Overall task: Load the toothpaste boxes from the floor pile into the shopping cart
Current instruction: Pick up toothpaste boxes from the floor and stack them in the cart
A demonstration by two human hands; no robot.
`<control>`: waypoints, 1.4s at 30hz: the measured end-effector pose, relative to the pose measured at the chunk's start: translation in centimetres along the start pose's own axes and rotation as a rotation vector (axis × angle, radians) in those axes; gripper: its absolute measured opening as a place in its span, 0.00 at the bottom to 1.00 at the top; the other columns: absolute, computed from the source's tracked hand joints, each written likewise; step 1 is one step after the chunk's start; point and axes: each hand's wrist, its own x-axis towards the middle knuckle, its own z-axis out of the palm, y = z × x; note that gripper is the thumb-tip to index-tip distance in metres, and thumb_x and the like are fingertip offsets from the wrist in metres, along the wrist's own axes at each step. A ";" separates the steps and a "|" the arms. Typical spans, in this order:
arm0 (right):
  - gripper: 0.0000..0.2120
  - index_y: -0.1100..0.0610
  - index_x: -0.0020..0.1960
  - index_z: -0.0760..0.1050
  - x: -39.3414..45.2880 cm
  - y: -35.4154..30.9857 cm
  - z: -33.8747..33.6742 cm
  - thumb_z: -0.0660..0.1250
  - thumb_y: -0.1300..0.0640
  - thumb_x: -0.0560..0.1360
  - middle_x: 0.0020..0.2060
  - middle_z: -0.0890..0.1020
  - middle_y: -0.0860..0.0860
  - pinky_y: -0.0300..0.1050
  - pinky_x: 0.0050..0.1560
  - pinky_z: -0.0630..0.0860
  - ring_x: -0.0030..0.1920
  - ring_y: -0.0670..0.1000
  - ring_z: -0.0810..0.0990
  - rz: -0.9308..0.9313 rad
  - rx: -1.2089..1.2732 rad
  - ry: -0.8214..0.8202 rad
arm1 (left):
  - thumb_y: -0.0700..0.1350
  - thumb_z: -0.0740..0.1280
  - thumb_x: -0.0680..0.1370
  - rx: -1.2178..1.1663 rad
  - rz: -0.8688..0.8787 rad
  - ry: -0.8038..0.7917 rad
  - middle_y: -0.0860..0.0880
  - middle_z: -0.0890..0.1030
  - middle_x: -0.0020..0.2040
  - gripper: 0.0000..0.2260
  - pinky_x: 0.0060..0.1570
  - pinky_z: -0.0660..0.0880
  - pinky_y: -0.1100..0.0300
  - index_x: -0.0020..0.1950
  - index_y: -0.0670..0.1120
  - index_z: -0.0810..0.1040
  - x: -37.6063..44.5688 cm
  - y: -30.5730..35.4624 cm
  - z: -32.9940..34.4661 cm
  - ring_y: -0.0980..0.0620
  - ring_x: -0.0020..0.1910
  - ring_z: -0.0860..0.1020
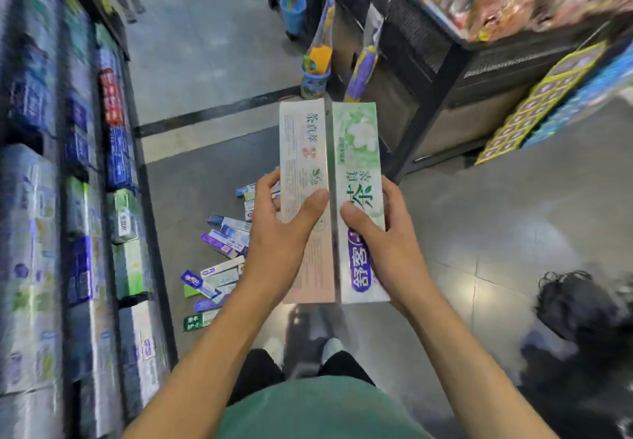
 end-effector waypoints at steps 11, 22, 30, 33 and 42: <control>0.23 0.51 0.70 0.70 -10.3 -4.3 -0.4 0.70 0.63 0.78 0.57 0.84 0.47 0.42 0.54 0.81 0.57 0.49 0.84 -0.120 0.046 0.415 | 0.58 0.76 0.73 0.050 0.031 -0.444 0.56 0.84 0.55 0.23 0.53 0.81 0.42 0.64 0.59 0.71 -3.7 4.2 1.5 0.50 0.52 0.85; 0.22 0.50 0.70 0.71 -28.8 -2.4 -5.0 0.71 0.59 0.78 0.54 0.85 0.48 0.38 0.50 0.79 0.53 0.47 0.85 -0.127 0.141 1.116 | 0.43 0.73 0.77 0.086 -0.048 -1.098 0.57 0.85 0.49 0.14 0.44 0.81 0.58 0.60 0.51 0.73 -16.9 2.6 10.6 0.51 0.50 0.85; 0.19 0.49 0.65 0.74 -42.9 1.5 -10.3 0.71 0.61 0.77 0.51 0.86 0.47 0.35 0.45 0.79 0.50 0.44 0.86 -0.148 0.324 1.477 | 0.55 0.74 0.69 0.231 -0.055 -1.448 0.53 0.85 0.51 0.25 0.45 0.82 0.53 0.64 0.52 0.72 -31.2 -0.2 16.4 0.51 0.46 0.85; 0.21 0.47 0.66 0.74 -47.9 3.4 -12.7 0.74 0.58 0.76 0.54 0.86 0.48 0.48 0.57 0.81 0.56 0.51 0.84 -0.135 0.380 1.559 | 0.59 0.72 0.68 0.294 -0.048 -1.523 0.59 0.84 0.50 0.25 0.46 0.81 0.52 0.63 0.55 0.72 -36.8 -1.9 18.7 0.53 0.47 0.85; 0.28 0.48 0.70 0.70 -60.3 6.9 -19.7 0.77 0.56 0.73 0.57 0.85 0.49 0.56 0.63 0.79 0.58 0.52 0.84 -0.097 0.511 1.615 | 0.60 0.80 0.67 0.417 -0.161 -1.635 0.53 0.83 0.57 0.32 0.54 0.81 0.43 0.66 0.55 0.72 -50.3 -7.4 24.9 0.49 0.53 0.84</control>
